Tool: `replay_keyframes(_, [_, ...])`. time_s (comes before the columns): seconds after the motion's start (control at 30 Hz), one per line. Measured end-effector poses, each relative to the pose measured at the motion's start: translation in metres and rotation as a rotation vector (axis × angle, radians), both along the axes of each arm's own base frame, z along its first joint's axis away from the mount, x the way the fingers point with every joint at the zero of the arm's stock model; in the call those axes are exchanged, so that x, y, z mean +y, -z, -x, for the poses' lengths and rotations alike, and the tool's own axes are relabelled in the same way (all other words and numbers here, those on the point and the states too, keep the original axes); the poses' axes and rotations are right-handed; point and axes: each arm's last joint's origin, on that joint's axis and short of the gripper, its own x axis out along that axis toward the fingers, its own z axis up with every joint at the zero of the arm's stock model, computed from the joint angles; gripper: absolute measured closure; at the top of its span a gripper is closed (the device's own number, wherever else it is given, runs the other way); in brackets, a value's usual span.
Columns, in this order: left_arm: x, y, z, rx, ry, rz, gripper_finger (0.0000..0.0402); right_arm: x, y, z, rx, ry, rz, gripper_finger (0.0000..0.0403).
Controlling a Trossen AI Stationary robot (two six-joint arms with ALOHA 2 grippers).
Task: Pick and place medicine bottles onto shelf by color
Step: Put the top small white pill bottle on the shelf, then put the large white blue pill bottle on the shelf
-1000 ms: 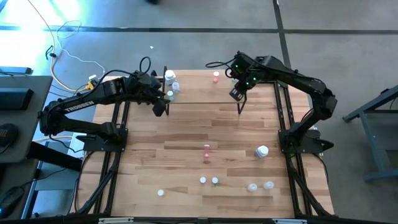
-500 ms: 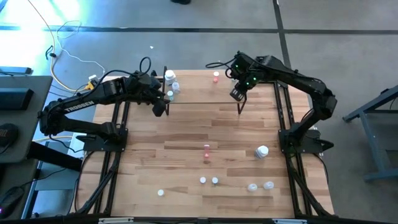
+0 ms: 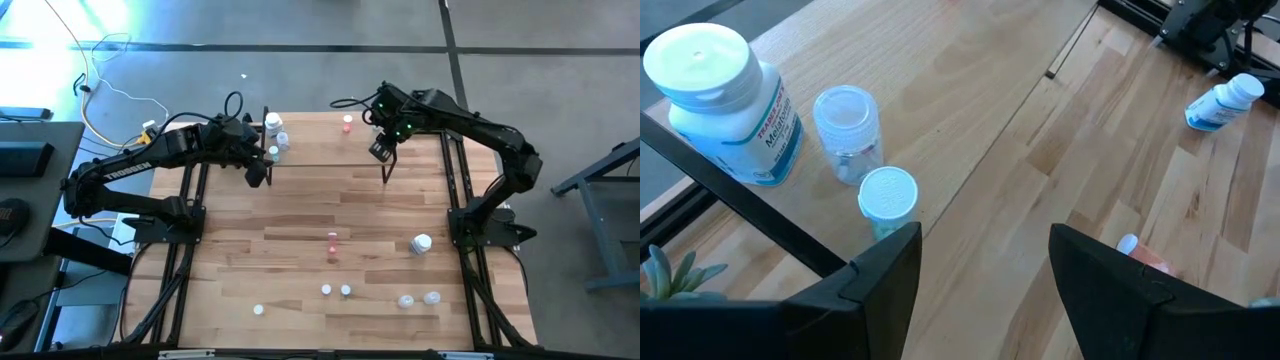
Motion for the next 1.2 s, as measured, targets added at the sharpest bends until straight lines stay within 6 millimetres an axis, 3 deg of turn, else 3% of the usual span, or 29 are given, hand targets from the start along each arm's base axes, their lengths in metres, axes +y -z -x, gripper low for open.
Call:
replay_keyframes(0.63, [0.000,0.000,0.000,0.000,0.000,0.000,0.0193,0.014,-0.035,0.027,-0.131,0.065,0.083,0.0279])
replay_keyframes(0.93, [0.000,0.000,0.000,0.000,0.000,0.000,0.0193,0.044,-0.053,0.042,-0.216,0.085,0.003,0.0279])
replay_keyframes(1.2, [0.000,0.000,0.000,-0.001,0.000,-0.001,0.0193,0.084,-0.053,0.041,-0.167,0.101,-0.071,0.0279])
